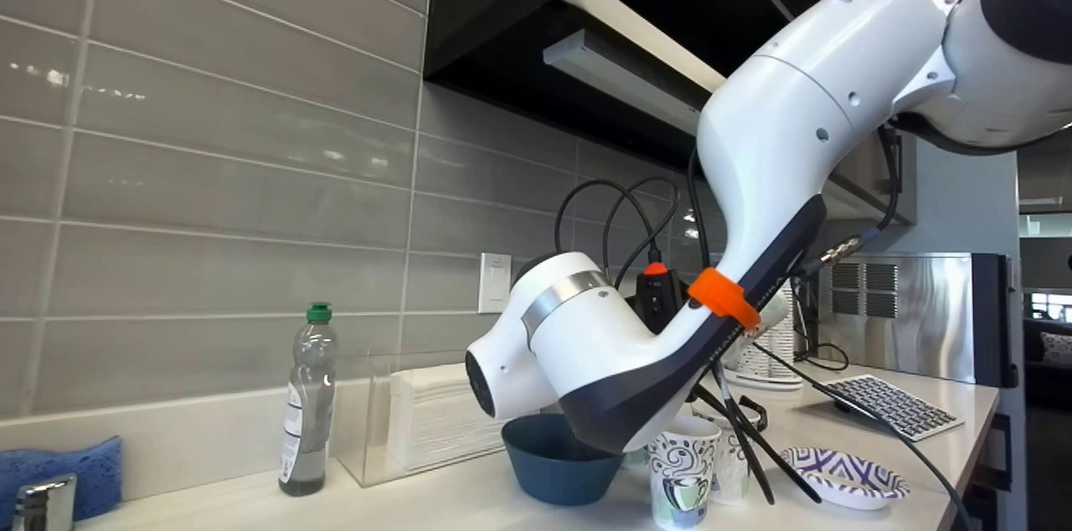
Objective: Pick up the coffee up and pour the beans into the two coffee cups
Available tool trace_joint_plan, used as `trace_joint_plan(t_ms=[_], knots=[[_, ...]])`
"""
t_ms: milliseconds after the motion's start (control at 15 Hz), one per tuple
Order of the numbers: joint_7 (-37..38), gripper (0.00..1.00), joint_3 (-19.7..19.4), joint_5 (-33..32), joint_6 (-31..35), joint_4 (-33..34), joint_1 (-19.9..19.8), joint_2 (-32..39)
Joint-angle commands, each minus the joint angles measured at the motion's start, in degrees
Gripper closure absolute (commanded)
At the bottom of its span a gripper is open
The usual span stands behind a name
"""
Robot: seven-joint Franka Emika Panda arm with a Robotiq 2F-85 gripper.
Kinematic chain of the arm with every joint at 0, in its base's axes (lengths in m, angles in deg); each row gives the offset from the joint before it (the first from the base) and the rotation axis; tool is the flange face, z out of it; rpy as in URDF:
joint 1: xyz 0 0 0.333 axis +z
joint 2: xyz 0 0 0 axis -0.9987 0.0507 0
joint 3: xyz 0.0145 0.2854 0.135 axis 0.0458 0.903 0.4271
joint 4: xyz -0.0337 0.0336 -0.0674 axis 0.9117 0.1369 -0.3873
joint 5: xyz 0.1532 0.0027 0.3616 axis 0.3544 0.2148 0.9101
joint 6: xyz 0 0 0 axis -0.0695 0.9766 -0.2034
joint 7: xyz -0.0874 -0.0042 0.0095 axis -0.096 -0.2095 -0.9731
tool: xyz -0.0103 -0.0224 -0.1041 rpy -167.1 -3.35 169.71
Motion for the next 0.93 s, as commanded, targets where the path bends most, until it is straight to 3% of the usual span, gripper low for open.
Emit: trace_joint_plan(t_ms=[0,467,867], knots=[[0.2,0.99,0.4,2.8,-0.8,-3.7,-1.0,-5.5],[8.6,0.99,2.0,18.0,3.6,-12.2,-2.8,-19.2],[20.0,0.99,1.6,31.2,11.0,-21.2,-2.5,-32.6]])
